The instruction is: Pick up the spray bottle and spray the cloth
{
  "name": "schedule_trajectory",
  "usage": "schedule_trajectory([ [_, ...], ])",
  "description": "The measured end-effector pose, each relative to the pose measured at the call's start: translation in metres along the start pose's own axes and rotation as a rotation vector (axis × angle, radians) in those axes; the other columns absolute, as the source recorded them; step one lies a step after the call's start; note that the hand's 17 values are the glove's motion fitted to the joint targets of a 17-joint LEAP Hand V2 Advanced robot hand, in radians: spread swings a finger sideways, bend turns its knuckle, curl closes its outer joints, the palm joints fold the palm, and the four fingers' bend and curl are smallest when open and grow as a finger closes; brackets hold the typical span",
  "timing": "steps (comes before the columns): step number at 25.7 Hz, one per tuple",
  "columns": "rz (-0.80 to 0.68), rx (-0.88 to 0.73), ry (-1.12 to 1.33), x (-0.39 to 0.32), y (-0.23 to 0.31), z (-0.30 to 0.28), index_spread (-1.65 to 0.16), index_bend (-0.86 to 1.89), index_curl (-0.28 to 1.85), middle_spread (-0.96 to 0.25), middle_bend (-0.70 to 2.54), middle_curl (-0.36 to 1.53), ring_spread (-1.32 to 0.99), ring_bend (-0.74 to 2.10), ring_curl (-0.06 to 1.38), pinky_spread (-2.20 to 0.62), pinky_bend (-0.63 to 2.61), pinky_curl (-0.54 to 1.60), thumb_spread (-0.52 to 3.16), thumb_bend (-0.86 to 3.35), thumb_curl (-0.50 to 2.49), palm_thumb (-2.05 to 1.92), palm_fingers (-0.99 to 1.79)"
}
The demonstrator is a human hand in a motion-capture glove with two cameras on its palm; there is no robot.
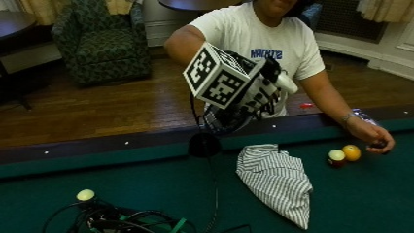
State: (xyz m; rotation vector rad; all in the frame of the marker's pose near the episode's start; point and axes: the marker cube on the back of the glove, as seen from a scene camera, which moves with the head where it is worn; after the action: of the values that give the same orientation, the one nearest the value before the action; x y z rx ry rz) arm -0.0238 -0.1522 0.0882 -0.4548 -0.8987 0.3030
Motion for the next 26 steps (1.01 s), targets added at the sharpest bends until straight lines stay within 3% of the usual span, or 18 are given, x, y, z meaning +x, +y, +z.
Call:
schedule_trajectory([
  [14,0.394,-0.346,0.284,0.084,-0.015,0.122,-0.26,0.39,0.59,-0.20,0.69,0.55,-0.21,0.72,0.47,-0.31,0.44,0.40,0.50,-0.02,0.80,0.92,1.40],
  [26,0.543,-0.459,0.462,0.124,-0.041,0.193,-0.26,0.38,0.60,-0.20,0.69,0.55,-0.21,0.72,0.47,-0.32,0.44,0.40,0.50,-0.02,0.82,0.92,1.40],
])
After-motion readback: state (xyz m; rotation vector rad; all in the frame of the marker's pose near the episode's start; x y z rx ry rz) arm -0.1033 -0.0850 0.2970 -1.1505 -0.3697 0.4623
